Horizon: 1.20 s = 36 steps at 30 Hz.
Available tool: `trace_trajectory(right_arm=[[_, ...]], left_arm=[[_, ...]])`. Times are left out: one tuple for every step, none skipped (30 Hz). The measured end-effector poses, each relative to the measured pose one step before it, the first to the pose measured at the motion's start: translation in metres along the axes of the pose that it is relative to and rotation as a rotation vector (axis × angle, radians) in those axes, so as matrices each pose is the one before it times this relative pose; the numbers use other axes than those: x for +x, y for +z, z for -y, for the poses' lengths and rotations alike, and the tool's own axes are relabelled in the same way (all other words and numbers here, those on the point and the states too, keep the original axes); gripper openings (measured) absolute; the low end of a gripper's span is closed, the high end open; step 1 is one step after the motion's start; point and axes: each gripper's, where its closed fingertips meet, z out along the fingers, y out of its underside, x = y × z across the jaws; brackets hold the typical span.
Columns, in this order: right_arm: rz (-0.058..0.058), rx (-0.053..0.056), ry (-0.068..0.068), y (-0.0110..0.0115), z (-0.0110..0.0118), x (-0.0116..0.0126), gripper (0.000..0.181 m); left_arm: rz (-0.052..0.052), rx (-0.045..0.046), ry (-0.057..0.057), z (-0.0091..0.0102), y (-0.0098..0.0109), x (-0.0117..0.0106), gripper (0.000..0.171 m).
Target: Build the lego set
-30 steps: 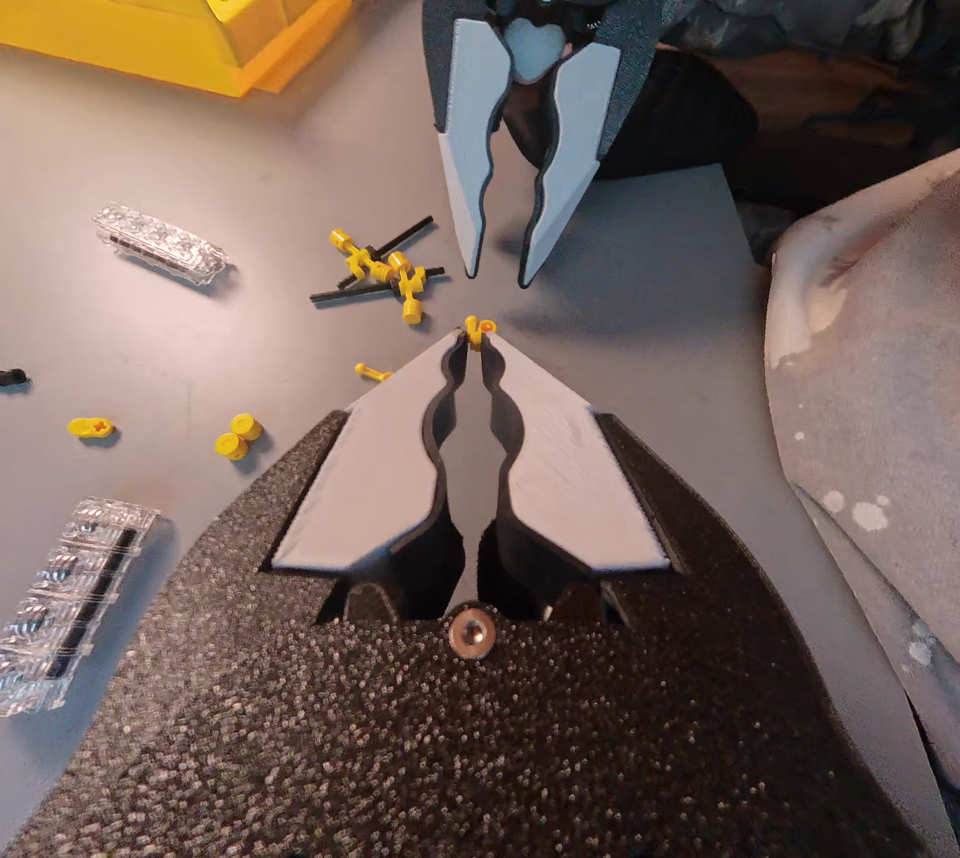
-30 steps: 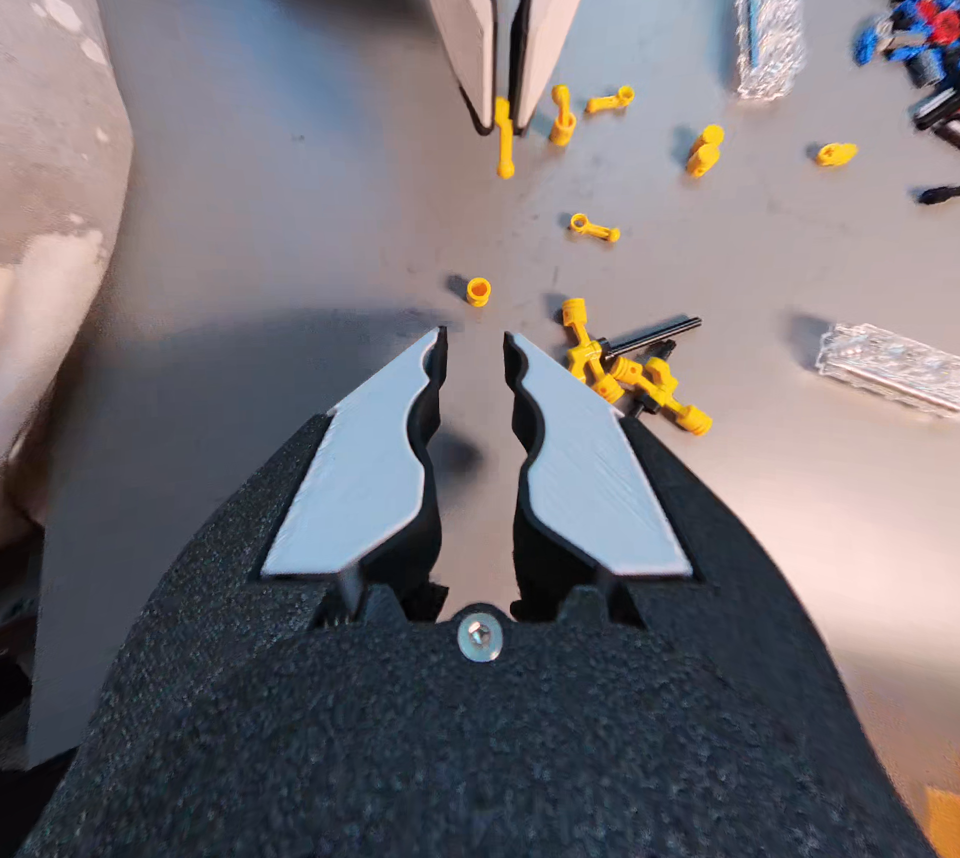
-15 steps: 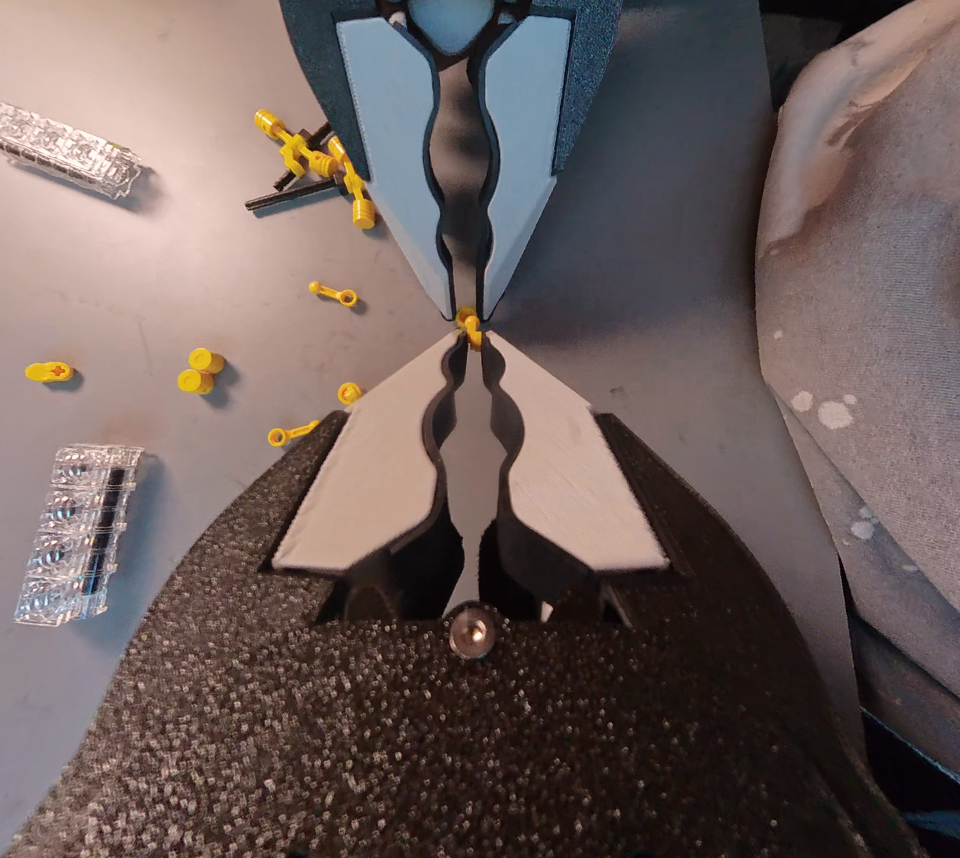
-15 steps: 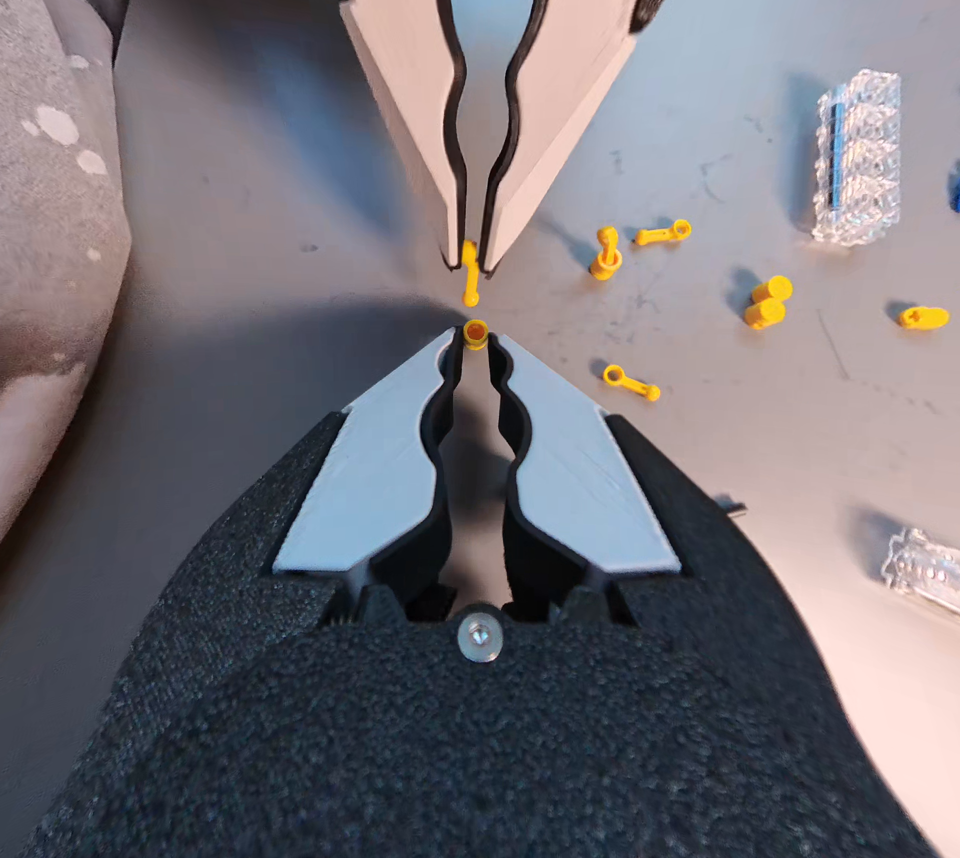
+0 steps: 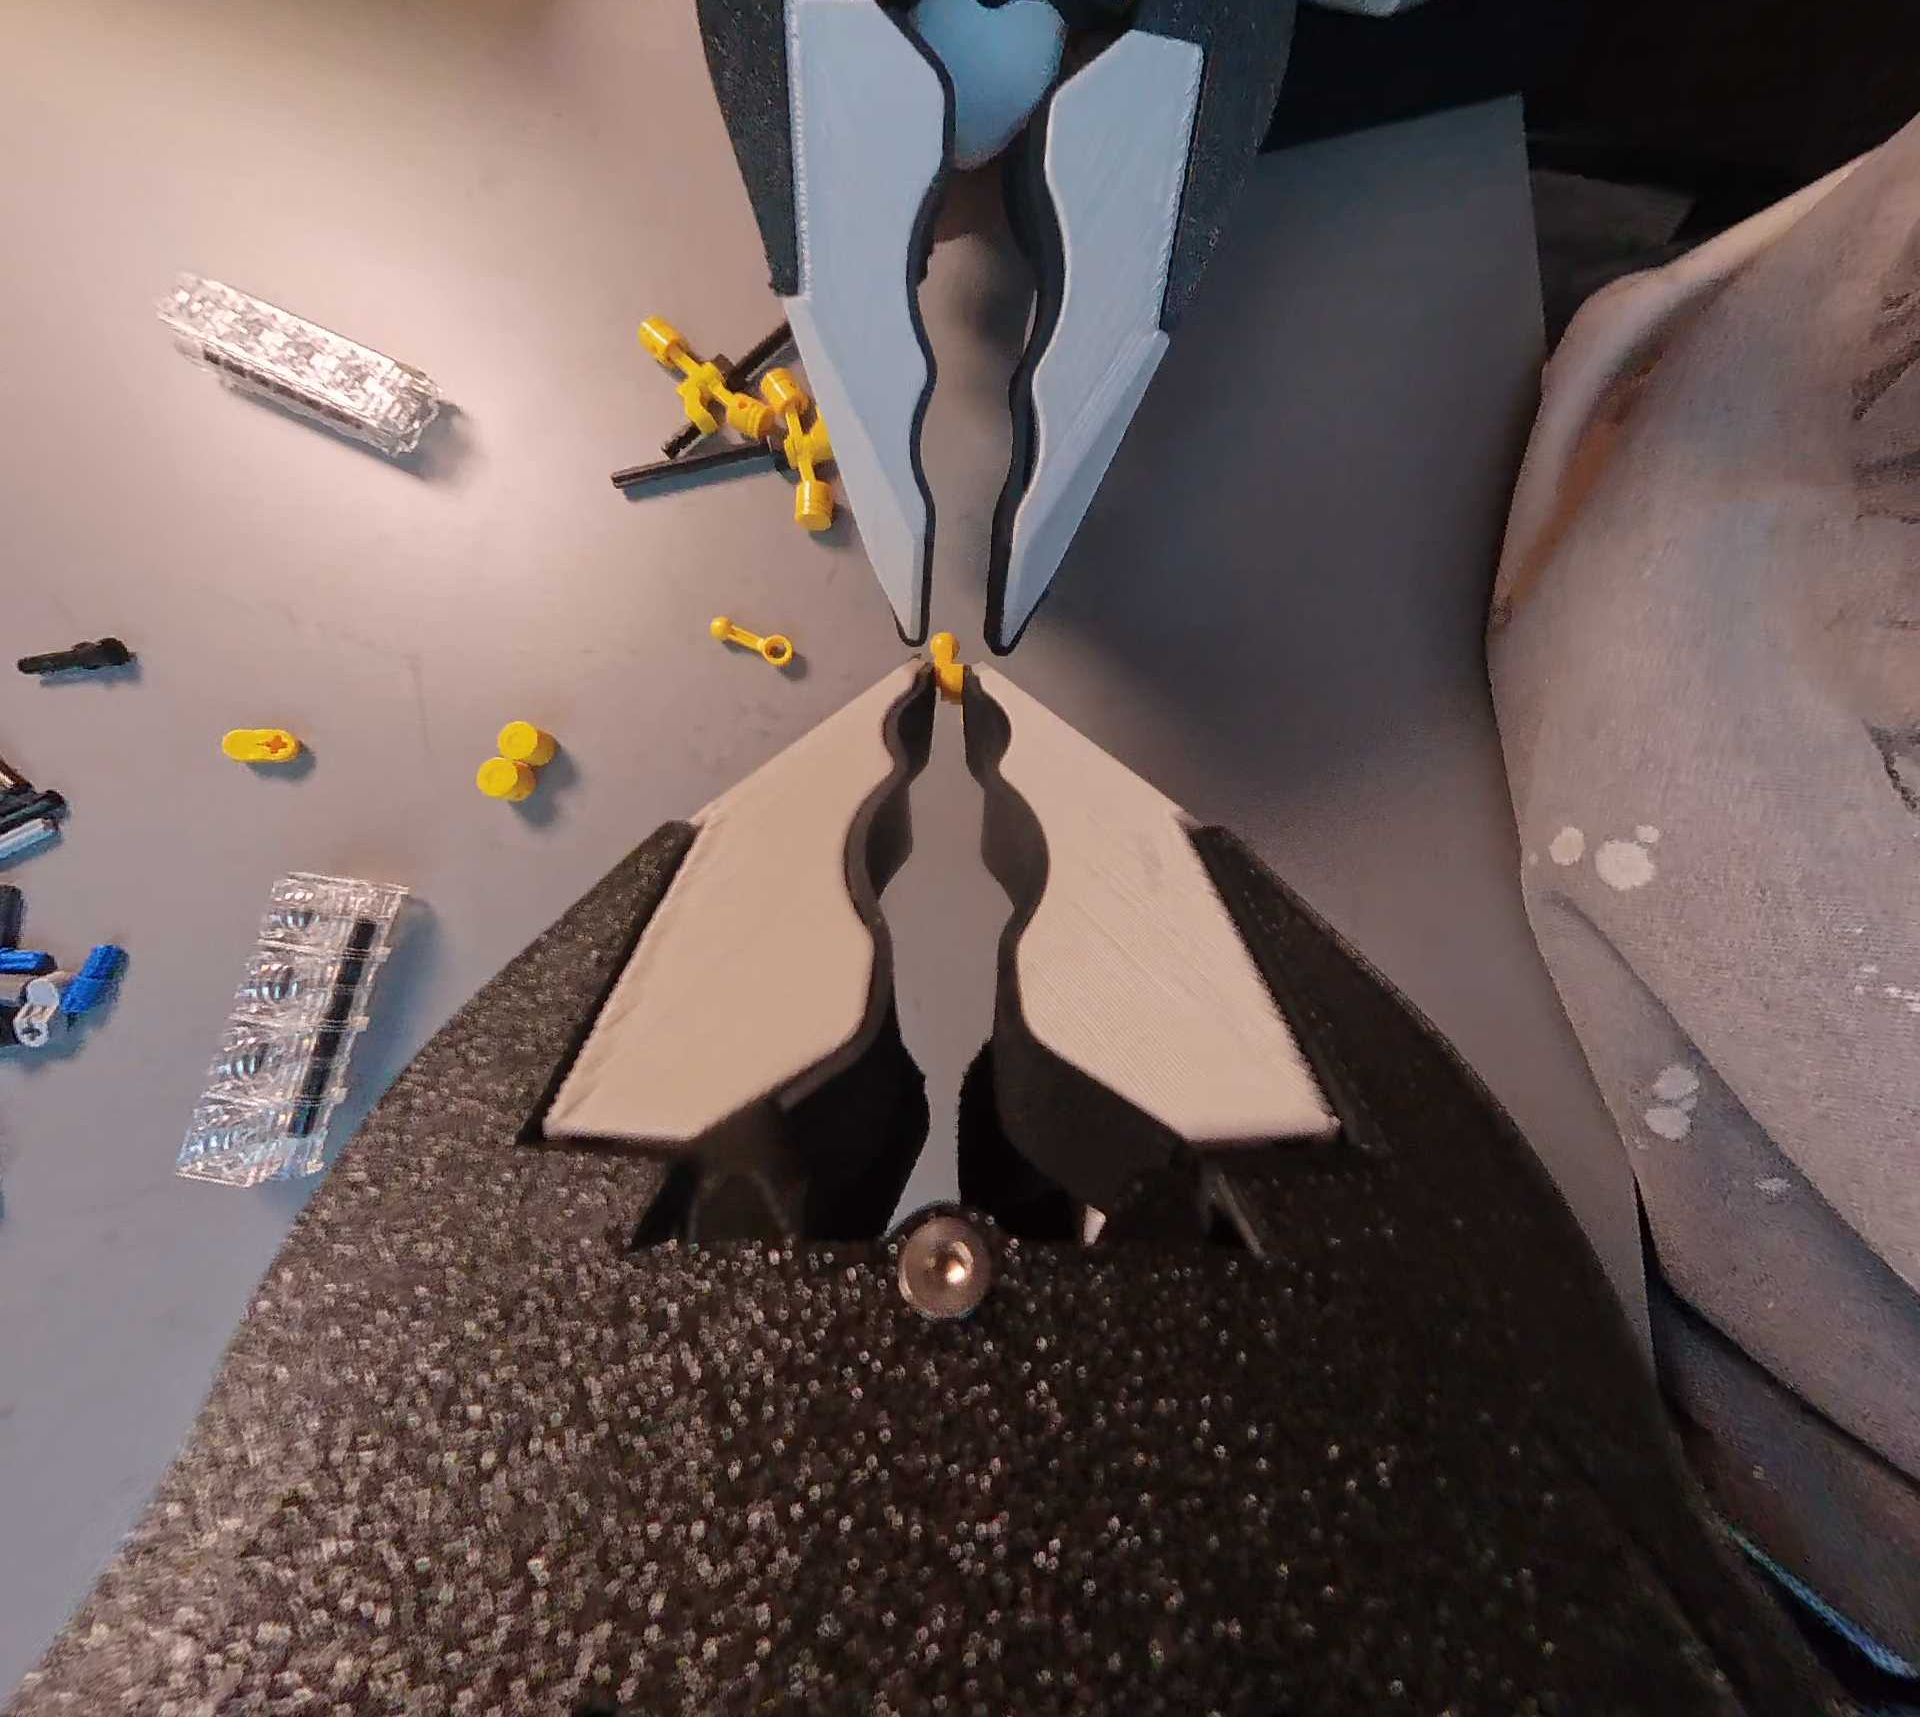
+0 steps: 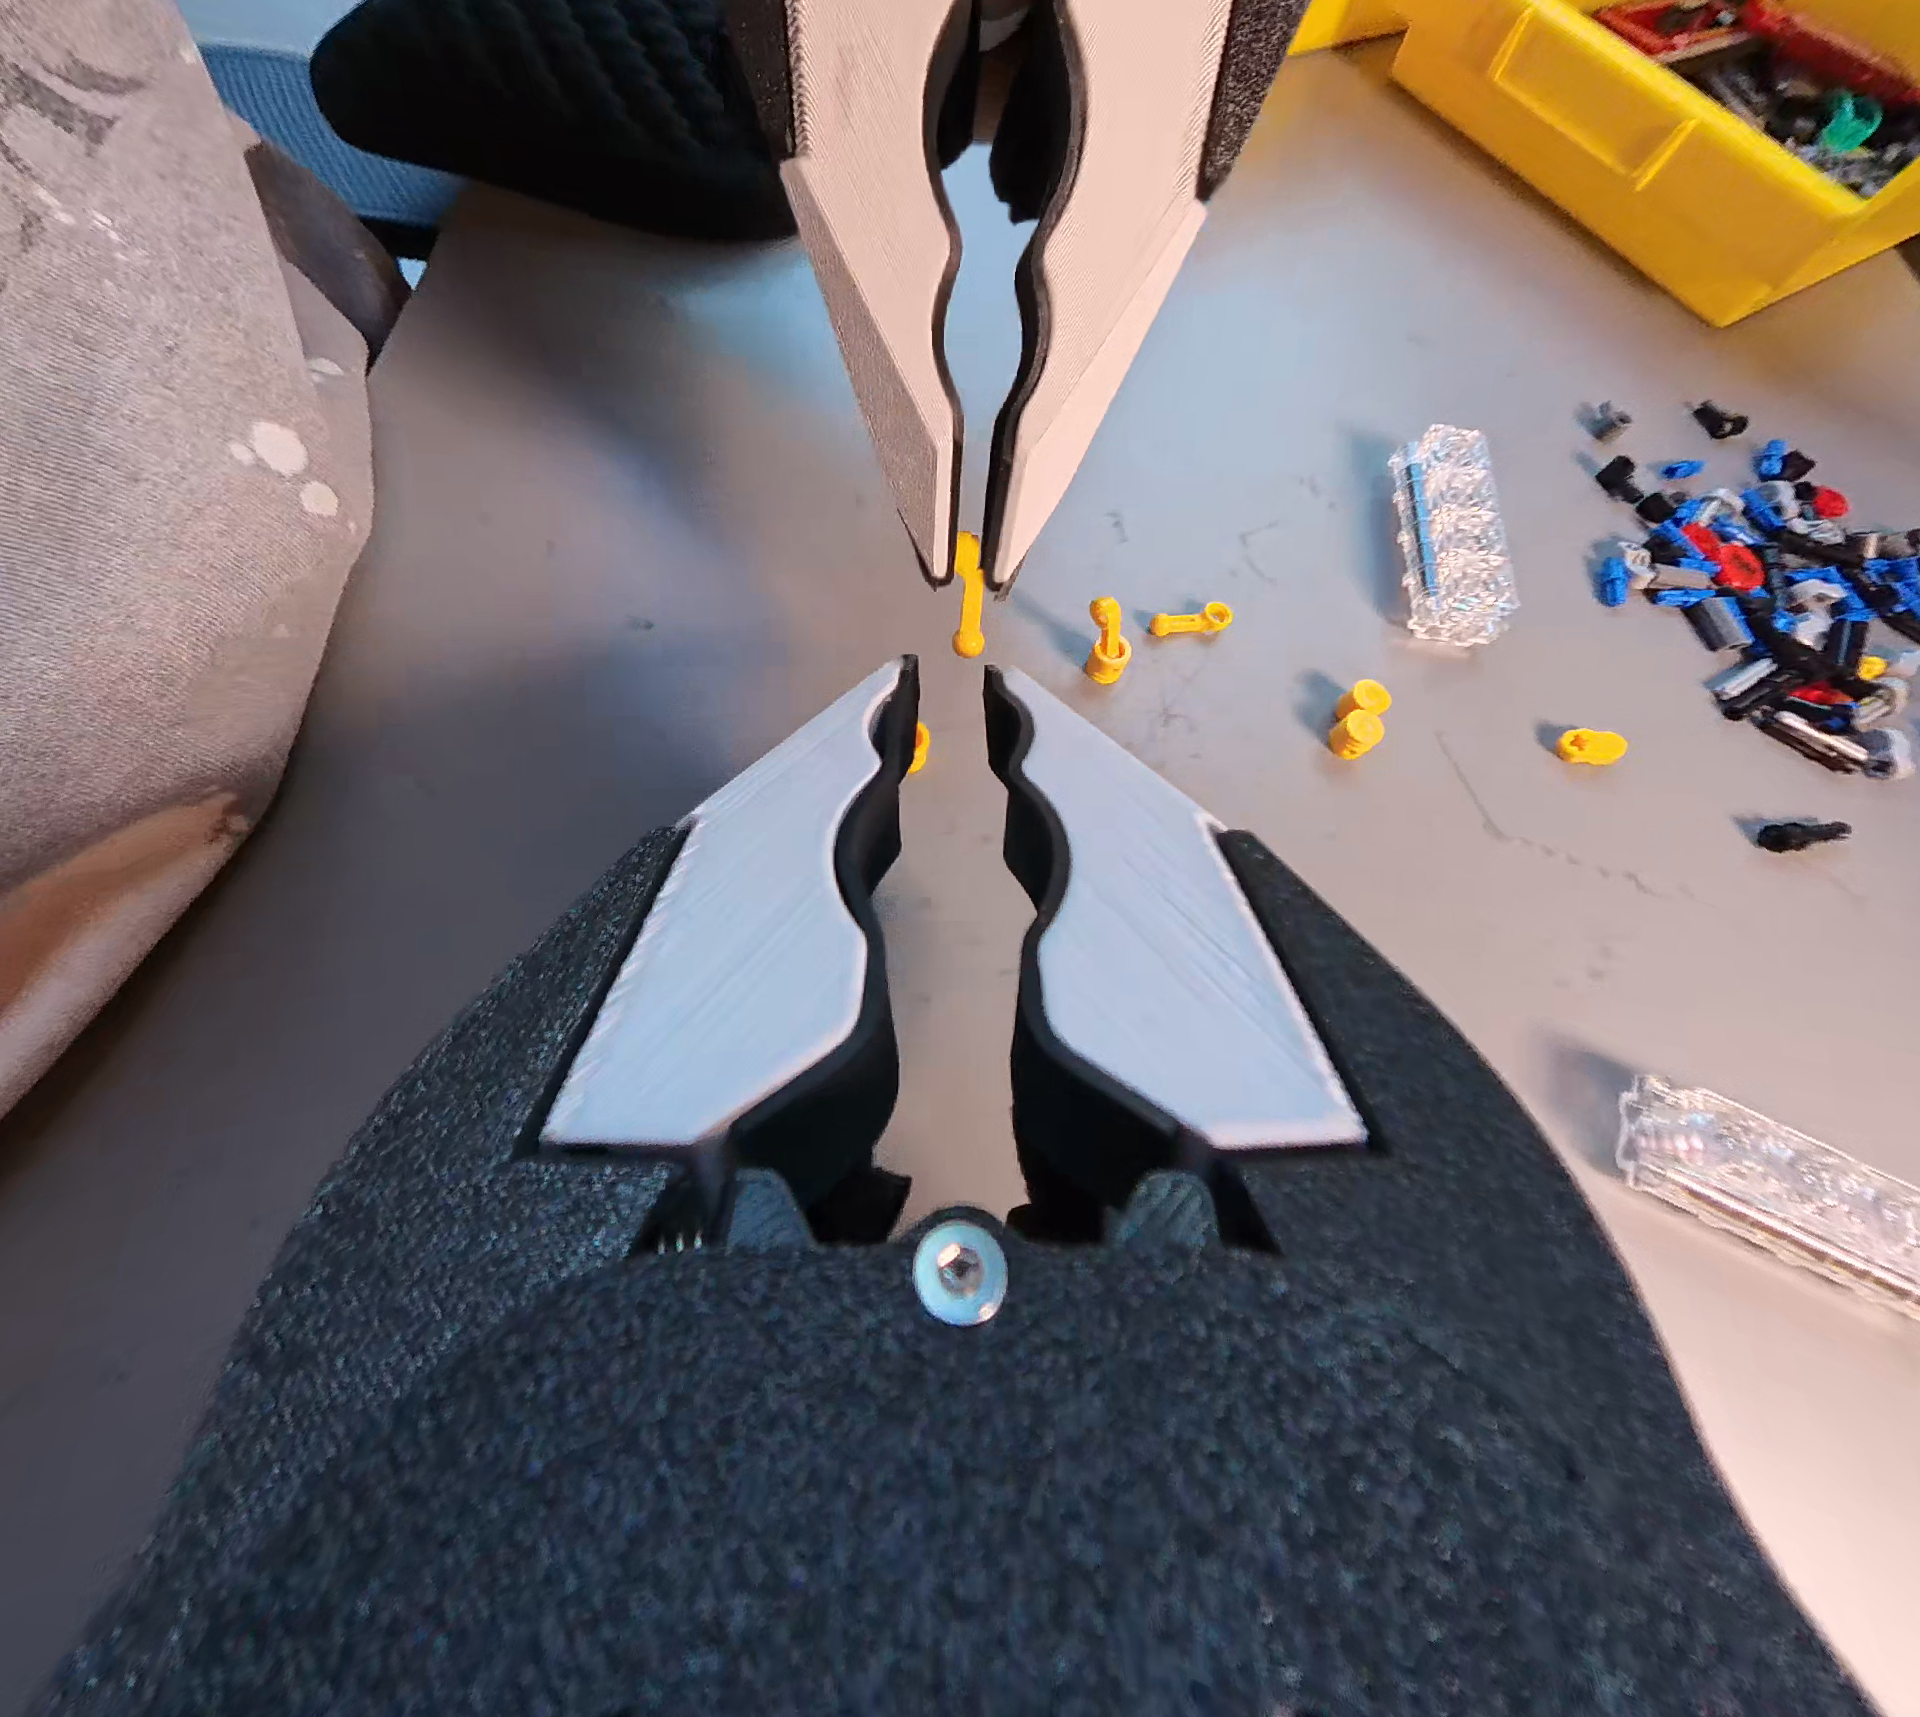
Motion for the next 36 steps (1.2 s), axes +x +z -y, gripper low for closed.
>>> trace_trajectory(right_arm=[[-0.0043, 0.0197, 0.0003, -0.00178, 0.00262, 0.00091, 0.012], [-0.0082, 0.0173, 0.0032, -0.00153, 0.00278, 0.00147, 0.012], [-0.0045, 0.015, 0.0024, -0.00115, 0.00257, 0.00092, 0.01], [-0.0069, 0.0106, -0.0002, -0.00088, 0.00187, 0.00116, 0.009], [-0.0102, 0.0079, -0.0021, -0.00083, 0.00142, 0.00161, 0.006], [-0.0064, 0.007, -0.0024, -0.00089, 0.00121, 0.00097, 0.005], [-0.0001, 0.0028, -0.002, -0.00073, 0.00053, -0.00003, 0.005], [-0.0074, 0.0037, -0.0021, -0.00054, 0.00061, 0.00102, 0.005], [-0.0077, 0.0013, -0.0015, -0.00026, 0.00038, 0.001, 0.005], [0.0039, -0.0046, -0.001, 0.00009, -0.00018, -0.00073, 0.005], [0.001, -0.0052, -0.0028, 0.00062, -0.00025, -0.00066, 0.005], [-0.004, -0.0027, -0.0019, 0.00079, 0.00012, -0.00002, 0.005], [0.0024, -0.0048, -0.0014, 0.00093, -0.00025, -0.00099, 0.005], [-0.001, -0.0044, -0.0043, 0.00078, -0.00036, -0.00054, 0.005], [-0.0042, -0.0052, -0.0066, 0.00052, -0.00077, 0.00001, 0.005], [0.0019, -0.0049, -0.0033, 0.00026, -0.00083, -0.00066, 0.005], [0.0013, -0.0051, -0.0022, 0.0003, -0.00085, -0.00052, 0.005], [-0.0032, -0.0051, -0.0058, 0.00016, -0.00067, 0.00026, 0.005], [0.0006, -0.0066, -0.0063, 0.00013, -0.00064, -0.00057, 0.005], [0.0024, -0.0046, -0.0052, 0.00028, -0.00049, -0.00082, 0.005], [-0.0011, 0.0039, -0.0035, 0.00009, 0.00086, -0.00045, 0.005], [0.0027, 0.0036, -0.001, 0.0, 0.00104, -0.00074, 0.005], [0.0025, -0.0071, -0.0052, 0.00018, -0.00095, -0.00064, 0.005], [0.0013, -0.0051, -0.0047, 0.00015, -0.00102, -0.00036, 0.005], [0.0001, -0.0018, 0.0012, 0.0001, -0.00084, -0.00004, 0.005], [0.0004, 0.0013, 0.003, -0.00014, -0.0004, 0.00021, 0.005], [0.0021, 0.0022, 0.0043, -0.00048, -0.0002, 0.00012, 0.005], [-0.0006, 0.0038, 0.003, -0.00084, 0.00016, 0.00092, 0.005], [-0.0025, 0.0088, 0.0019, -0.00117, 0.0005, 0.00123, 0.005], [0.0049, 0.0079, 0.0037, -0.00135, 0.00005, 0.00035, 0.006], [0.0177, -0.0045, 0.0069, -0.00121, -0.00211, -0.00125, 0.009], [0.0113, -0.0162, 0.0085, -0.00102, -0.00396, 0.00006, 0.013], [0.0101, -0.0215, 0.0035, -0.00106, -0.0051, 0.00011, 0.014], [0.0201, -0.0328, 0.0015, -0.00147, -0.0068, -0.00147, 0.014], [0.0239, -0.0342, 0.0054, -0.00172, -0.0071, -0.00205, 0.018], [0.0191, -0.0259, 0.0106, -0.0019, -0.00628, -0.00154, 0.02]], left_arm=[[0.0081, 0.01728, -0.0059, 0.00274, -0.00136, -0.00069, 0.005], [0.0081, 0.01199, -0.0032, 0.00195, -0.00079, -0.00055, 0.005], [0.0074, 0.01215, -0.001, 0.00183, -0.00065, -0.00039, 0.005], [0.0037, 0.01735, -0.0022, 0.00254, -0.00079, 0.00008, 0.005], [0.0037, 0.0165, -0.0049, 0.00236, -0.0005, -0.00007, 0.005], [0.0034, 0.01092, -0.0034, 0.00139, -0.00035, -0.00022, 0.005], [0.0028, 0.00721, -0.0006, 0.0007, -0.0002, -0.00009, 0.005], [0.0077, 0.0097, 0.001, 0.00093, -0.00019, -0.00054, 0.005], [0.0105, 0.01039, 0.0016, 0.00104, -0.00016, -0.00099, 0.005], [0.0032, 0.00584, -0.0021, 0.0004, 0.00001, 0.00006, 0.005], [0.0011, 0.00248, -0.0037, 0.0, 0.00037, 0.0002, 0.005], [0.0042, 0.00152, 0.0004, -0.00018, 0.00024, -0.00021, 0.006], [-0.0013, -0.00241, 0.0023, -0.00067, 0.00052, 0.0006, 0.006], [-0.0026, -0.00438, 0.002, -0.00086, 0.00052, 0.00056, 0.006], [-0.0002, -0.00558, 0.003, -0.00092, 0.0004, 0.00029, 0.005], [-0.0017, -0.00851, 0.0039, -0.00118, 0.00054, 0.00042, 0.006], [-0.0002, -0.00697, 0.0033, -0.00087, 0.00058, 0.00025, 0.006], [0.0026, -0.00423, 0.0033, -0.00052, 0.00056, -0.00003, 0.005], [-0.0006, -0.00696, 0.002, -0.00077, 0.00069, 0.00036, 0.005], [-0.0034, -0.00874, 0.0001, -0.00105, 0.00068, 0.00057, 0.006], [-0.0021, -0.0084, 0.0004, -0.00117, 0.00096, 0.00043, 0.005], [-0.0002, -0.00242, 0.0029, -0.00039, 0.00084, 0.00018, 0.005], [-0.0041, 0.00001, -0.0002, -0.00016, 0.00073, 0.00064, 0.005], [-0.0043, -0.00469, -0.0022, -0.00073, 0.00083, 0.00035, 0.005], [-0.0005, -0.00356, 0.0015, -0.00053, 0.00079, -0.00015, 0.005], [0.0006, 0.00245, 0.001, 0.00044, 0.00044, -0.00022, 0.005], [-0.0007, 0.00375, -0.0027, 0.00073, 0.00037, -0.00028, 0.005], [0.001, 0.00447, -0.0039, 0.00065, 0.00007, -0.00078, 0.005], [0.003, 0.00717, -0.0035, 0.00103, -0.00021, -0.00108, 0.005], [0.0029, 0.00745, -0.0052, 0.00127, -0.00073, -0.00124, 0.005], [0.0057, 0.00167, -0.0051, 0.00044, -0.00085, -0.00176, 0.004], [0.0055, -0.00381, -0.0001, -0.0004, -0.00088, -0.00148, 0.004], [-0.0002, -0.00794, 0.0014, -0.00104, -0.00048, -0.00024, 0.004], [-0.0046, -0.01282, 0.0034, -0.00178, 0.00001, 0.00098, 0.004], [-0.002, -0.01883, 0.0079, -0.00262, 0.00074, 0.00118, 0.004], [0.0007, -0.02342, 0.0117, -0.00348, 0.00142, 0.00136, 0.005]])
